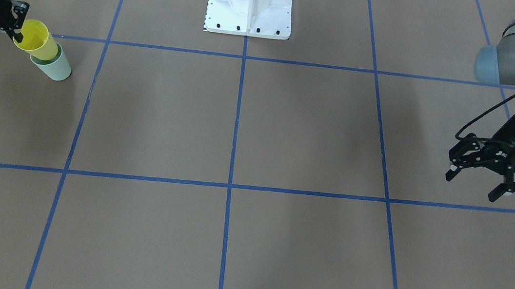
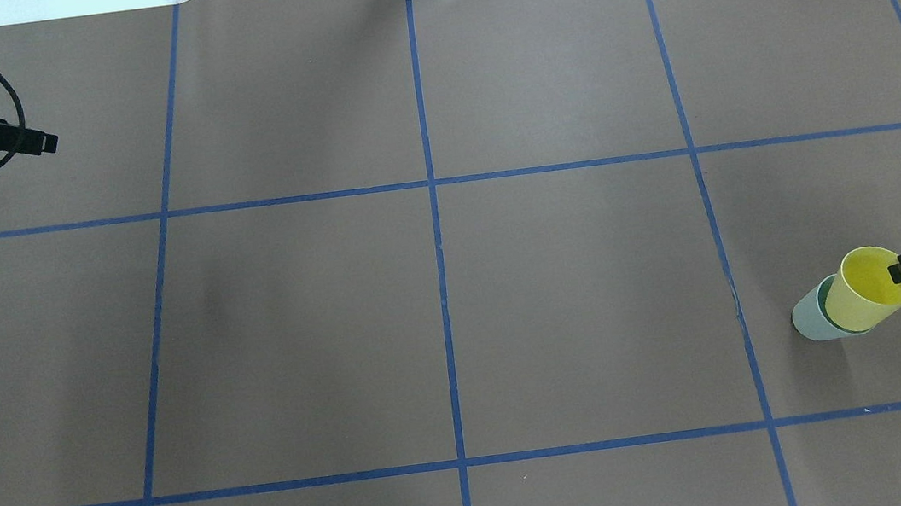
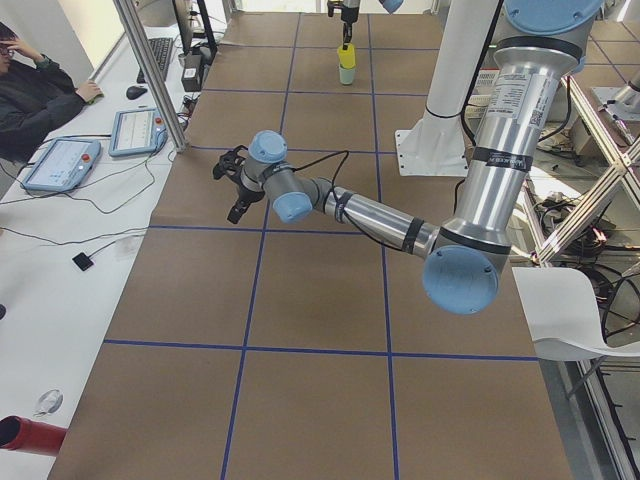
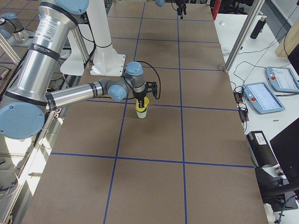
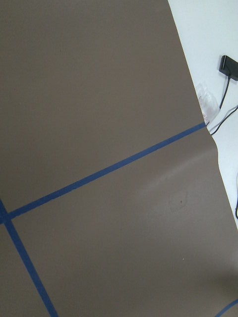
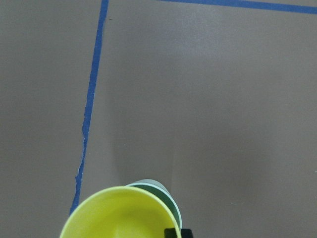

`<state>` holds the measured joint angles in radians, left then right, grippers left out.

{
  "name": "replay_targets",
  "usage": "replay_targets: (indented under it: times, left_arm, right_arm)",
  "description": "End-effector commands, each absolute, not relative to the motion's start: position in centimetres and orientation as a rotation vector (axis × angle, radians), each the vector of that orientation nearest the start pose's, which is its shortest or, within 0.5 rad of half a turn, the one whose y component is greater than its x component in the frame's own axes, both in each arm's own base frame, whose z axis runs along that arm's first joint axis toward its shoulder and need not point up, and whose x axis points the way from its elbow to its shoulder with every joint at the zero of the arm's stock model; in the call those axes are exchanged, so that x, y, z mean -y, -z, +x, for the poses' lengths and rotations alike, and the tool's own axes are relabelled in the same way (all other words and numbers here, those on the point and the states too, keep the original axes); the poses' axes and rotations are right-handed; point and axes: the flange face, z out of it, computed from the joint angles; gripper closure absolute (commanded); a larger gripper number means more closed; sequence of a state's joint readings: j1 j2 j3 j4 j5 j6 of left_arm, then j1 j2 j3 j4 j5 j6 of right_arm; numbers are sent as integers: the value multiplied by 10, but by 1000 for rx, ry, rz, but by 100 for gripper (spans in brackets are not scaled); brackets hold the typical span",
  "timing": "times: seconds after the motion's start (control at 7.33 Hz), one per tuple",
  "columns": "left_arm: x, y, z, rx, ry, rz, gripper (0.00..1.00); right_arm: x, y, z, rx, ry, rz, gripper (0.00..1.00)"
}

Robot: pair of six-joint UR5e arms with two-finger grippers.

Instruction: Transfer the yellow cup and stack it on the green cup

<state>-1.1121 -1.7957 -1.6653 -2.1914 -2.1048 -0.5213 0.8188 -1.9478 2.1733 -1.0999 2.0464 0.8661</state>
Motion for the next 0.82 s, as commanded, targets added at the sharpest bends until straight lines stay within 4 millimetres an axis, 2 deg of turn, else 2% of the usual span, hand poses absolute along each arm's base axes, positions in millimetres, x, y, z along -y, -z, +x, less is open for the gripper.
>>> replay_targets:
  times: [0.0,0.14,0.27,0.55,0.68]
  left_arm:
    - [571,-424,190,-866,-193,575,1]
    - [571,-424,190,-866,-193,575,1]
    - [570,-426,190,-864,-192,571,1]
    - [574,-429,180,-855,-177,572,1]
    - [580,-436,162,-852,-156,560,1]
  right_arm:
    - [324,-474,-186,811,65,141,85]
    - [327,-476,-189,811,66,141,23]
    - [327,-477,-190,808,73,141,0]
    - [329,-481,-189,800,71,147,0]
    - [331,-486,-189,793,65,145,0]
